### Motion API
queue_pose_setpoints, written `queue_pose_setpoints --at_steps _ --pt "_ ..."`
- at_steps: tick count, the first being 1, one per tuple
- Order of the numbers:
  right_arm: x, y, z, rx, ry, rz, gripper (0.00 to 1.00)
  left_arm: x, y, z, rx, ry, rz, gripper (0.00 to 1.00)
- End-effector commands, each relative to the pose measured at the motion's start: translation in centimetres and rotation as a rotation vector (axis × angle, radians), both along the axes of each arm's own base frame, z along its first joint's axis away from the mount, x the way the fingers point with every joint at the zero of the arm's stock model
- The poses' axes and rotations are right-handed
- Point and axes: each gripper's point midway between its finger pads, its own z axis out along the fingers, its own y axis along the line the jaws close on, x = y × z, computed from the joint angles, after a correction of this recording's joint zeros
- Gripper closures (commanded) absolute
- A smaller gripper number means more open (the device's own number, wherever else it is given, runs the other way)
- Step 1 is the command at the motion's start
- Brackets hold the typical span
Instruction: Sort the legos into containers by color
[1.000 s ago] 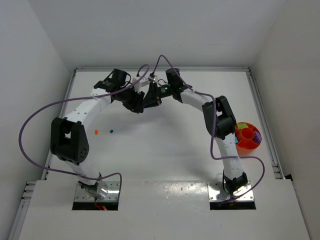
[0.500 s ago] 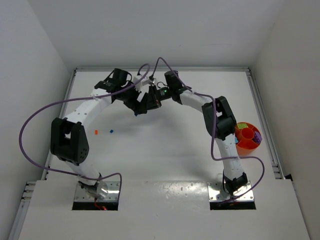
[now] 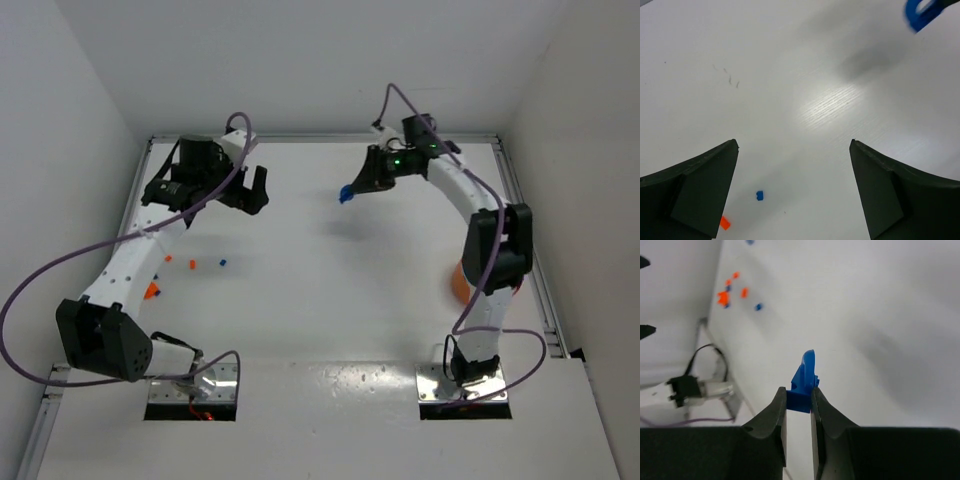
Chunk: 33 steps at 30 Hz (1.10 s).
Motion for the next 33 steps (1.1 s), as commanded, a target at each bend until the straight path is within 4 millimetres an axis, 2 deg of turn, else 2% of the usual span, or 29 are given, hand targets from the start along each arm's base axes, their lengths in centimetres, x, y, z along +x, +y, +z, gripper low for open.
queue_pose_setpoints --at_steps 1,3,4,6,7,10,11,13,14,17,18,19,21,23,27,28,30,33 --pt "0.8 -8.1 3.4 -0.246 -0.185 -0.113 1.0 2.0 0.9 -0.4 -0.031 -0.002 0.098 0.0" --pt "0.4 -11.4 5.0 -0.325 -0.213 -0.184 1.0 3.0 0.9 -1.7 -0.027 0.044 0.129 0.0" --pt "-0.6 -13.7 5.2 -0.369 -0.192 -0.19 1.0 3.5 0.6 -1.5 -0.022 0.038 0.129 0.0" --pt "-2.2 -15.9 6.6 -0.433 -0.239 -0.159 1.0 4.0 0.0 -1.6 -0.019 0.023 0.08 0.0" --pt "-3.8 -17.3 6.6 -0.478 -0.251 -0.096 1.0 4.3 -0.3 -1.8 -0.019 0.016 0.057 0.0" --pt "-5.7 -20.1 7.9 -0.557 -0.333 0.032 1.0 4.8 -1.8 -2.0 -0.027 0.003 -0.062 0.0" --pt "-7.3 -20.5 7.8 -0.556 -0.292 0.071 1.0 5.0 -2.1 -2.3 -0.034 0.012 -0.074 0.0" --pt "-8.6 -21.3 8.4 -0.566 -0.3 0.134 1.0 5.5 -2.5 -2.9 -0.035 0.031 -0.094 0.0" --pt "-9.5 -22.5 8.7 -0.607 -0.303 0.141 1.0 6.1 -2.9 -3.2 -0.043 0.042 -0.106 0.0" --pt "-10.7 -24.6 8.8 -0.711 -0.369 0.19 1.0 6.5 -3.3 -3.5 -0.06 0.053 -0.15 0.0" --pt "-11.4 -25.0 8.4 -0.734 -0.371 0.214 1.0 6.6 -3.5 -4.3 -0.057 0.066 -0.165 0.0" --pt "-12.0 -25.3 8.8 -0.763 -0.398 0.227 1.0 6.5 -3.8 -4.6 -0.069 0.077 -0.181 0.0" --pt "-13.2 -27.0 7.6 -0.836 -0.402 0.299 1.0 6.8 -3.7 -5.0 -0.073 0.084 -0.19 0.0" --pt "-14.2 -28.1 7.3 -0.897 -0.411 0.342 1.0 6.9 -3.8 -6.3 -0.092 0.12 -0.205 0.0" --pt "-15.4 -29.0 6.7 -0.937 -0.486 0.471 1.0 7.1 -3.8 -7.8 -0.143 0.178 -0.216 0.0" --pt "-15.4 -29.3 6.7 -0.942 -0.49 0.474 1.0 7.3 -3.7 -7.3 -0.158 0.171 -0.224 0.0" --pt "-15.9 -29.8 6.1 -0.951 -0.479 0.498 1.0 7.3 -3.9 -8.4 -0.164 0.197 -0.229 0.0" --pt "-16.6 -30.4 5.2 -0.978 -0.471 0.562 1.0 7.5 -3.6 -8.7 -0.164 0.199 -0.234 0.0"
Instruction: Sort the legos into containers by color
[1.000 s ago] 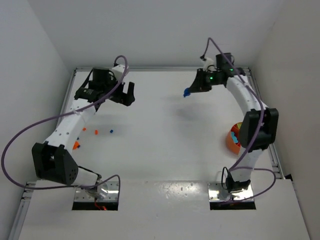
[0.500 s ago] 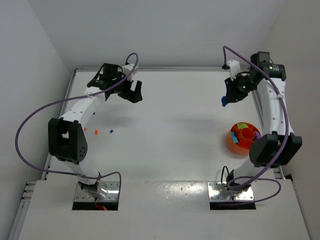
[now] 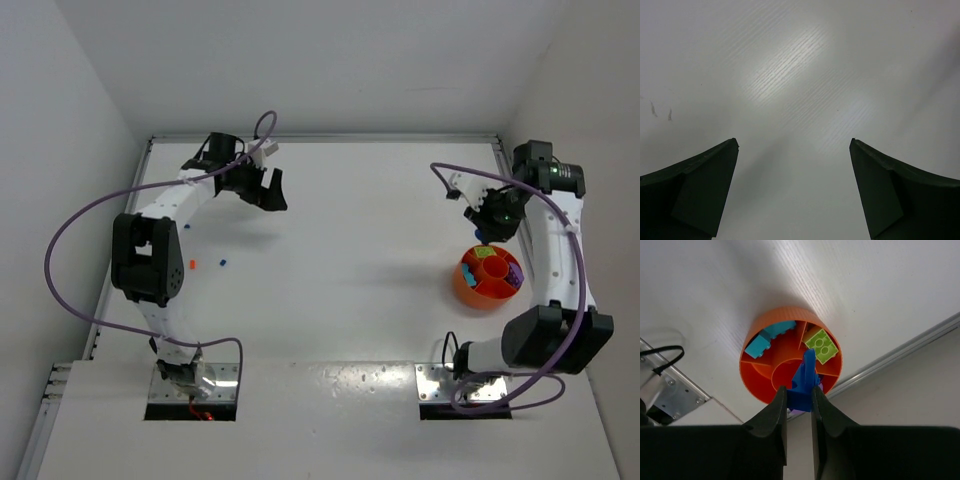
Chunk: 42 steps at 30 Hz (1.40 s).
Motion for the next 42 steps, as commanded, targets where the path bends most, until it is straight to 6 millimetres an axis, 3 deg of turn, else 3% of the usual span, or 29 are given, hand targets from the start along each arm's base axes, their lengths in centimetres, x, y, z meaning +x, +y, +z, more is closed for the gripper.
queue_pose_setpoints --at_steps 1,4,11,18,29,42 --pt "-2.2 -0.5 -0.2 -0.063 0.029 0.121 1.0 1.0 -0.4 2.2 -0.048 -0.065 -0.039 0.0" --pt "-3.6 -0.5 -1.1 -0.074 0.039 0.171 1.0 1.0 -0.5 1.8 -0.049 -0.059 -0.05 0.0" --pt "-5.1 0.0 -1.2 -0.077 0.013 0.197 1.0 0.4 -0.7 0.7 -0.061 -0.027 -0.063 0.0" --pt "-7.9 0.2 -4.1 -0.094 0.11 0.212 1.0 0.3 -1.1 0.2 -0.077 -0.013 -0.085 0.0" --pt "-11.3 0.0 -6.9 -0.116 0.198 0.2 1.0 0.3 -1.1 -0.6 -0.079 0.012 -0.079 0.0" --pt "-12.1 -1.9 -8.0 -0.177 0.314 0.145 1.0 0.3 -1.4 -0.9 -0.097 0.031 -0.084 0.0"
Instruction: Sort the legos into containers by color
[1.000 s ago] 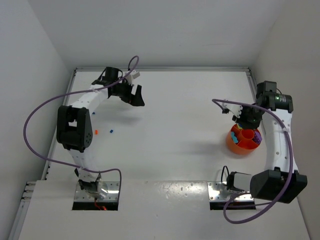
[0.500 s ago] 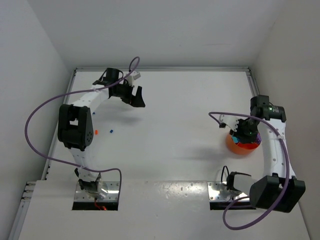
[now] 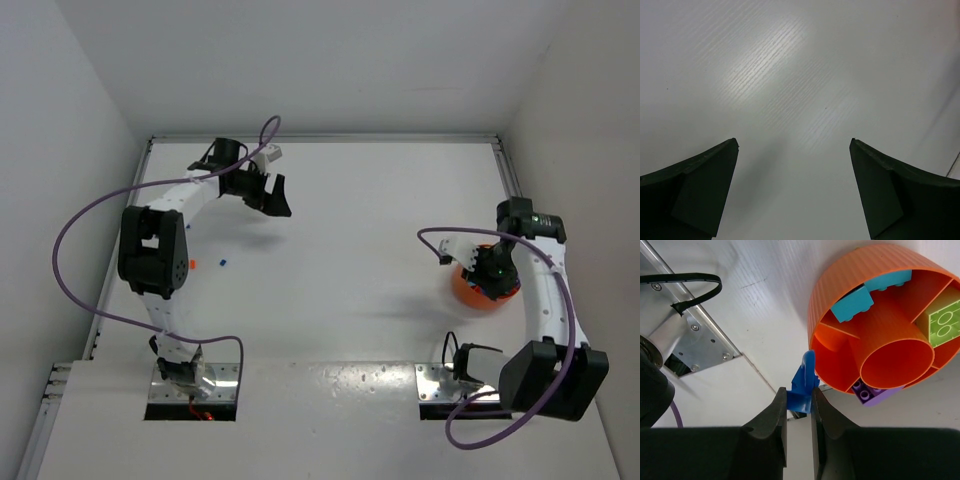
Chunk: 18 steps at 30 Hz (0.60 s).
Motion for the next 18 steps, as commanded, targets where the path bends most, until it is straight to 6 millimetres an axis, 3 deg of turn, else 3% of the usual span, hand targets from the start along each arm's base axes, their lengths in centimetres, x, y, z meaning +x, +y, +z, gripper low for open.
queue_pose_setpoints --at_steps 1,6,18 --pt "-1.7 -0.3 0.1 -0.015 0.072 -0.012 1.0 0.9 -0.2 1.4 -0.041 -0.039 -0.016 0.0" --pt "-1.7 -0.4 -0.3 -0.017 0.105 -0.023 1.0 0.8 -0.2 1.2 -0.044 -0.033 -0.011 0.0" --pt "1.4 -1.8 0.1 -0.075 0.019 -0.036 1.0 -0.2 -0.1 0.6 -0.038 -0.018 -0.016 0.0"
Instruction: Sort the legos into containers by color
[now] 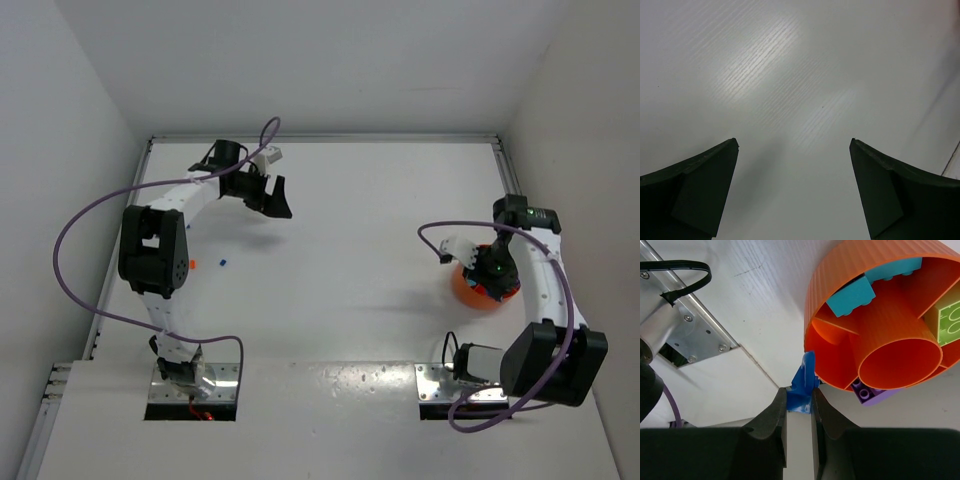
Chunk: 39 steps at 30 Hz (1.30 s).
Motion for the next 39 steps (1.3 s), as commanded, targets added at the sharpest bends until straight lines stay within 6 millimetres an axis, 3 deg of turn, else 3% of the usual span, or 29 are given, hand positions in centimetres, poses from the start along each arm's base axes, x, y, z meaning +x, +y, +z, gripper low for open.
queue_pose_setpoints --at_steps 1,15,22,31,35,39 --pt "1.0 -0.8 1.0 -0.032 -0.037 -0.011 1.0 0.0 0.5 0.6 -0.022 -0.027 -0.004 0.0" --pt "3.5 -1.8 1.7 -0.054 -0.05 -0.002 1.0 -0.4 0.5 -0.3 -0.027 -0.006 -0.009 0.0" --pt "1.4 -1.0 0.8 -0.018 0.059 0.07 1.0 -0.3 1.4 -0.6 -0.026 0.003 0.012 0.0" --pt "0.9 -0.6 -0.5 -0.009 0.052 0.102 1.0 -0.8 1.5 -0.9 -0.022 0.008 0.007 0.0" --pt "1.2 -0.7 -0.9 -0.014 0.033 0.111 0.86 -1.0 1.5 -1.0 -0.021 0.017 0.007 0.0" --pt "1.6 -0.5 -1.2 -0.005 0.016 0.111 0.81 -1.0 1.5 -1.0 -0.021 0.017 0.007 0.0"
